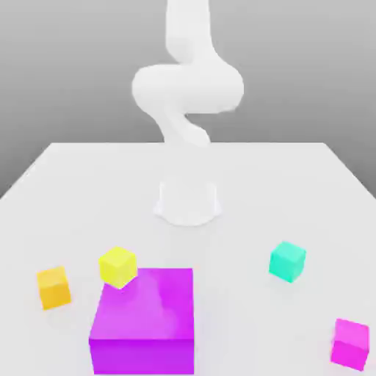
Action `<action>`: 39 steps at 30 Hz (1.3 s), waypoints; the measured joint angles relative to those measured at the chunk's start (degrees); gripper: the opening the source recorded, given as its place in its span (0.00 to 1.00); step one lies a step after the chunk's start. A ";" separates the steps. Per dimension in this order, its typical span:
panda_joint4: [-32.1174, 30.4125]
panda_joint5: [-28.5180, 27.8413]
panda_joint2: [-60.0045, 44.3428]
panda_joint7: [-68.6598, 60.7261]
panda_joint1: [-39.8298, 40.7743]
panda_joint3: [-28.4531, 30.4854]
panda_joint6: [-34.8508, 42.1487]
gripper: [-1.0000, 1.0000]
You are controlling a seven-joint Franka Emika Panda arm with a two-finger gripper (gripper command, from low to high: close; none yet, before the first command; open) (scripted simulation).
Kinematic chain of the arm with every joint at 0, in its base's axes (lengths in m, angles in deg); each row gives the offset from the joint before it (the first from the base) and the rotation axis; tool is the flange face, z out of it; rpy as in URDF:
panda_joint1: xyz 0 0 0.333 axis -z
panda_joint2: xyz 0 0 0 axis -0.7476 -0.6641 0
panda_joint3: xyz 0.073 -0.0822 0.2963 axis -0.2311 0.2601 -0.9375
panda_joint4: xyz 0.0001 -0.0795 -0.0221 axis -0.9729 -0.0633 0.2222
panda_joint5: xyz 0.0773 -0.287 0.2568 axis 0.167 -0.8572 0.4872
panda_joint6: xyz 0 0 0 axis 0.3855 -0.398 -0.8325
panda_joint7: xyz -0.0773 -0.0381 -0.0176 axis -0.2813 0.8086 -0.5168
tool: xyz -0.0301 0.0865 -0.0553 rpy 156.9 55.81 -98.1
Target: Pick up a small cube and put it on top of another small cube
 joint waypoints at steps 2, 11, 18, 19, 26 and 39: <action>-2.70 1.45 -2.91 -1.64 -2.18 -0.25 -2.29 0.50; -14.18 6.06 -15.34 -7.41 -11.88 -3.37 -12.04 0.50; -23.08 8.03 -24.79 -10.58 -18.81 -7.83 -19.66 0.50; -24.35 8.10 -26.12 -10.86 -19.72 -8.57 -20.77 0.50; -33.39 5.31 -35.26 -10.47 -24.54 -14.29 -28.67 0.50; -32.04 -11.66 -53.62 1.02 -33.38 -2.53 -43.79 0.50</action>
